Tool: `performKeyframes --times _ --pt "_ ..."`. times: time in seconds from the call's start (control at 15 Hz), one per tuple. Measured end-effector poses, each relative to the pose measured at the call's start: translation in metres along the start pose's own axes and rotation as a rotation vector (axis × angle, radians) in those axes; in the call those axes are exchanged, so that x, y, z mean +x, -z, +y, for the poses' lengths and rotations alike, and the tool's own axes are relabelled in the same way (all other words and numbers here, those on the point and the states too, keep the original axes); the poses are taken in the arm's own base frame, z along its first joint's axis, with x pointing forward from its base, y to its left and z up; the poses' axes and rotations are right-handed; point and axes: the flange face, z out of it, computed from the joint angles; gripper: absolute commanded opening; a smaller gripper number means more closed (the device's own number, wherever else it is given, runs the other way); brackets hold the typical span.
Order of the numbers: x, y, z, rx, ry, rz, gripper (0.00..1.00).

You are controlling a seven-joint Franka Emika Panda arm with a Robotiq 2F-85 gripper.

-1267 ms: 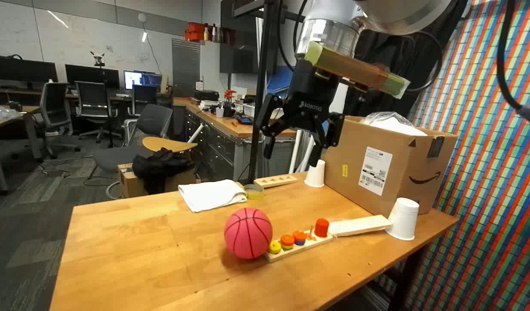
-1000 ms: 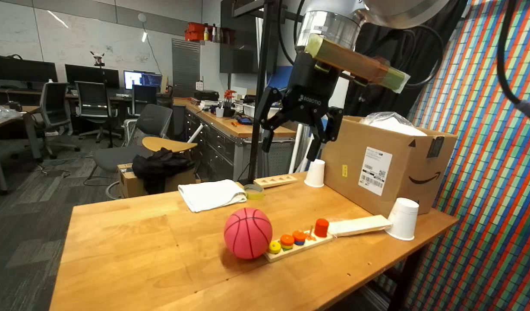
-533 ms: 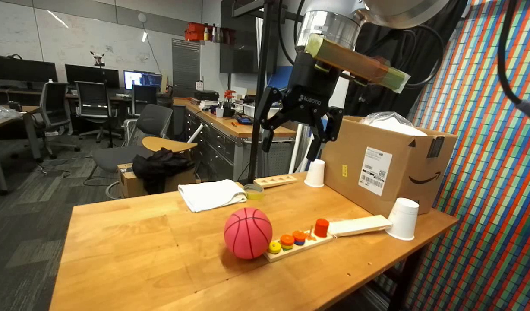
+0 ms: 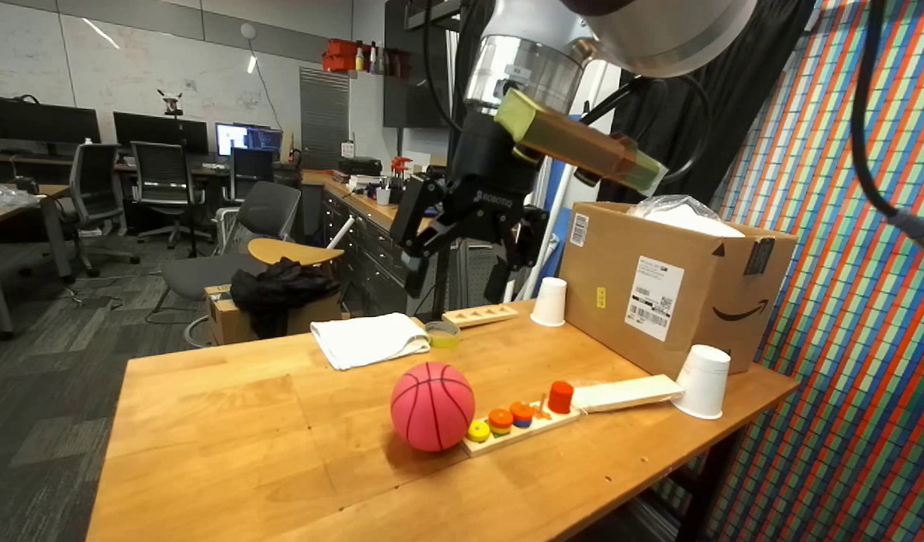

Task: Push the ball to the right

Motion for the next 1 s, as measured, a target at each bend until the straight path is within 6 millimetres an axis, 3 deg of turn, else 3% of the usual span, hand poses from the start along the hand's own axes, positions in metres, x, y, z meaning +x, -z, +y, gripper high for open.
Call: performKeyframes --times 0.53,1.0 --pt "0.007 -0.081 -0.066 0.024 0.293 -0.069 1.0" --pt "0.04 -0.151 -0.083 0.055 0.386 -0.183 1.0"
